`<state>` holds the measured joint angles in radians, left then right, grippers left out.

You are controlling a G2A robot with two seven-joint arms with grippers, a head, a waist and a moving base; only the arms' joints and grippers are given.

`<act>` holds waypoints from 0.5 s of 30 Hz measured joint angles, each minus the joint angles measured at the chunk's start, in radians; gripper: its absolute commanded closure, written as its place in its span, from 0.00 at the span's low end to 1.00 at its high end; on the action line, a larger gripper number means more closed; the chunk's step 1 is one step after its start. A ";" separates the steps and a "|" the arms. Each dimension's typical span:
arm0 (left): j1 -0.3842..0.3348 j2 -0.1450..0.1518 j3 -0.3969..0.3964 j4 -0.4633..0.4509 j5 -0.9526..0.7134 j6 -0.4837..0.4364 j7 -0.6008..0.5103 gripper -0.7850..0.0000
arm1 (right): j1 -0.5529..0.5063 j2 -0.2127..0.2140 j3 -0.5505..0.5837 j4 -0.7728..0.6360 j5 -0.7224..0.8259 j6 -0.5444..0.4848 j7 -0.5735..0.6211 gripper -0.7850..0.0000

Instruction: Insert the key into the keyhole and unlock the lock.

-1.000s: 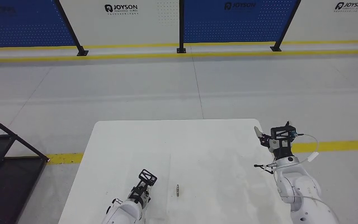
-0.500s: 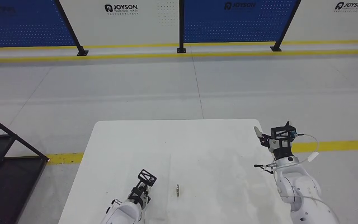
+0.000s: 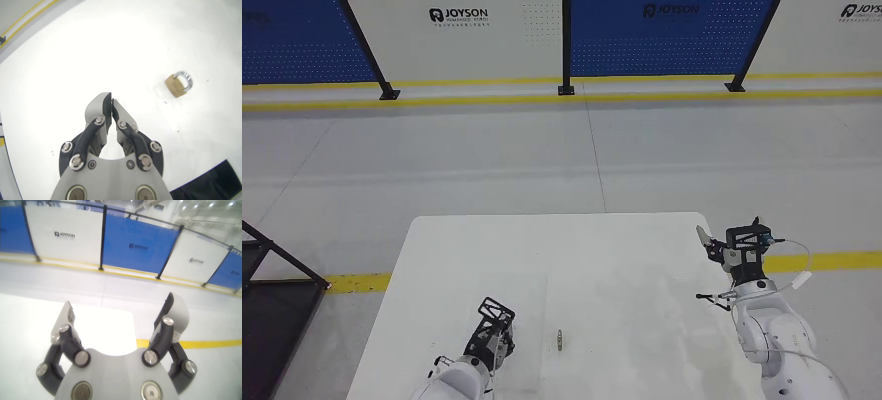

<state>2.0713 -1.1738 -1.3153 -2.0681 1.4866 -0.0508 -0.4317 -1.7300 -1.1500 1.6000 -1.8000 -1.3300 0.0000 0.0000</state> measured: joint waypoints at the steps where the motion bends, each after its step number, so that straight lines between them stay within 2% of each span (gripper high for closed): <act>1: 0.010 0.002 -0.016 -0.014 -0.033 -0.021 0.037 1.00 | 0.000 0.000 0.000 0.000 0.000 0.000 0.000 0.00; 6: 0.067 0.014 -0.128 -0.041 -0.193 -0.174 0.285 1.00 | 0.000 0.000 0.000 0.000 0.000 0.000 0.000 0.00; 15: 0.131 0.029 -0.261 0.052 -0.272 -0.448 0.768 1.00 | -0.007 -0.001 -0.008 -0.002 0.006 -0.010 0.007 0.00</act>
<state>2.2020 -1.1452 -1.5758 -2.0158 1.2144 -0.4991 0.3359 -1.7373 -1.1513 1.5916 -1.8025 -1.3236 -0.0097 0.0067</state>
